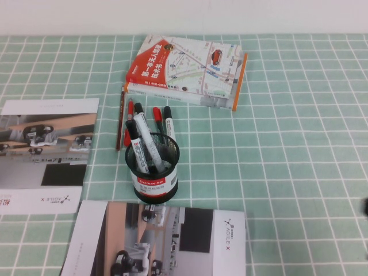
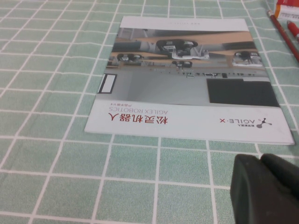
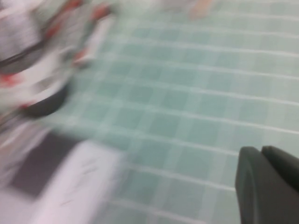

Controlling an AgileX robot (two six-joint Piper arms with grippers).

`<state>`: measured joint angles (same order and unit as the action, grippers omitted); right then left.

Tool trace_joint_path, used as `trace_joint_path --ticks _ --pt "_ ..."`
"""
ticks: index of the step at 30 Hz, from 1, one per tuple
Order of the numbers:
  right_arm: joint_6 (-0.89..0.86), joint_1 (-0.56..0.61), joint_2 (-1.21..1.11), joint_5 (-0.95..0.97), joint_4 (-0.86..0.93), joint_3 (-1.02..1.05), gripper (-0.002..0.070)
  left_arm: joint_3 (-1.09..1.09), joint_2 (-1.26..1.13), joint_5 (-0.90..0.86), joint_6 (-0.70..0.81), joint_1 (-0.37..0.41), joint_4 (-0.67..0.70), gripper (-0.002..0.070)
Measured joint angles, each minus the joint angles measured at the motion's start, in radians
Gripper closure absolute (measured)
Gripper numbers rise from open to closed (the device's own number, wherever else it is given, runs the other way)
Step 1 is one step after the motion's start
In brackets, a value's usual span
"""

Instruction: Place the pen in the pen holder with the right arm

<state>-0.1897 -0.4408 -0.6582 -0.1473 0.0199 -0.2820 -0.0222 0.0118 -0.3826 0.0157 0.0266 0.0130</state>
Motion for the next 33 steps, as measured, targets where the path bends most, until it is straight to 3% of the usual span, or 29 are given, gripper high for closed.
trace_joint_path --ticks 4,11,23,33 --pt "0.000 0.173 0.149 0.094 -0.005 0.152 0.0695 0.000 0.000 0.000 0.000 0.000 0.000 0.0679" --pt "0.000 0.321 0.410 0.126 -0.006 0.304 0.0695 0.000 0.000 0.000 0.000 0.000 0.000 0.0679" --pt "0.000 0.340 0.665 -0.178 0.022 0.306 0.0695 0.000 0.002 0.000 0.000 0.000 0.000 0.0679" --pt "0.012 0.340 0.667 -0.193 0.038 0.306 0.0695 0.000 0.002 0.000 0.000 0.000 0.000 0.0679"
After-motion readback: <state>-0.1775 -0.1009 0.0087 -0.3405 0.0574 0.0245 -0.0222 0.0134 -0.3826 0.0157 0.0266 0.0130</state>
